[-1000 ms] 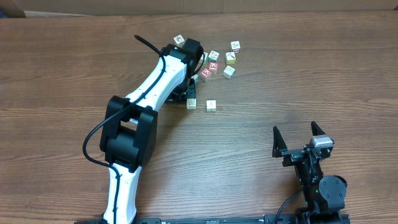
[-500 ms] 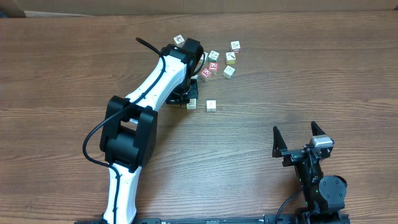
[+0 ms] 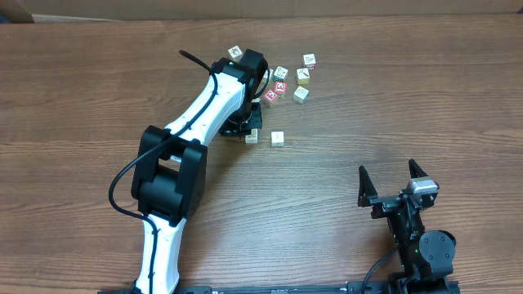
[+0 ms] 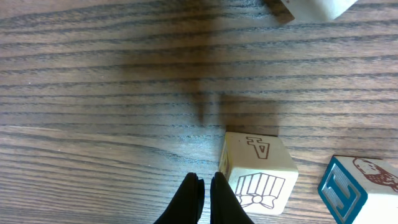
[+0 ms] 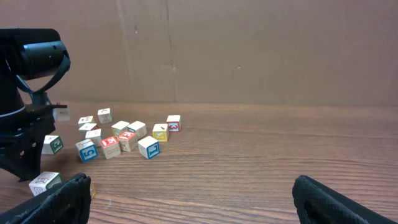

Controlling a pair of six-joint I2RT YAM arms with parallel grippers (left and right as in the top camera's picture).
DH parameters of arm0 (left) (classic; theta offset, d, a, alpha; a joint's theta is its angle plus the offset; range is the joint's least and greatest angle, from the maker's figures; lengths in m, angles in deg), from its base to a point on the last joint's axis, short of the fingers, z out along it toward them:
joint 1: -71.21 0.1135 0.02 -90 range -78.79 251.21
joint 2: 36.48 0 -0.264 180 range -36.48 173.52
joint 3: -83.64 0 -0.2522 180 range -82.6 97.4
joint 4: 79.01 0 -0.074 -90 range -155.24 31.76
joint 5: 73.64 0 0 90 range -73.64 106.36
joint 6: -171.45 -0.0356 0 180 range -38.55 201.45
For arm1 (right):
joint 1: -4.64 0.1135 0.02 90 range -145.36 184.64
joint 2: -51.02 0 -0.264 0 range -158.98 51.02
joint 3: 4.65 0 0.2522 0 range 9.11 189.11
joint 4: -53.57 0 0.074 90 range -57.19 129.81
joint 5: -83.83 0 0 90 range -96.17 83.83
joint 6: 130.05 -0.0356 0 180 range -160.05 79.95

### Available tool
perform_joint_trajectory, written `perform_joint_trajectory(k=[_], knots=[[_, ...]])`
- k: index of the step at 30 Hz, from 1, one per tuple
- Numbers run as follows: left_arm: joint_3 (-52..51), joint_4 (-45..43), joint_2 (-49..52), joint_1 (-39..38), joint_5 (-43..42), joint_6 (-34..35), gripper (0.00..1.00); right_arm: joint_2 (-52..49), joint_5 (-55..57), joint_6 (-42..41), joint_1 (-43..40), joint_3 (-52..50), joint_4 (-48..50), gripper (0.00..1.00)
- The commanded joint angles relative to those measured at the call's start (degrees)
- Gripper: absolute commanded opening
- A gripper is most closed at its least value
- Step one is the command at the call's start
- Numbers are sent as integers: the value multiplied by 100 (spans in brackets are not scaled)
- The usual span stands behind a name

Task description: Form a horizontal line

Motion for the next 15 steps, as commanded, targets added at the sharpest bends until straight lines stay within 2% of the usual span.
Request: perform_joint_trajectory(k=[1, 15], knots=[[-66, -4, -85, -11, -87, -105, 4, 35, 4, 26, 22, -59, 35, 100], [-68, -22, -85, -13, -131, -103, 4, 35, 4, 26, 22, -59, 35, 100]])
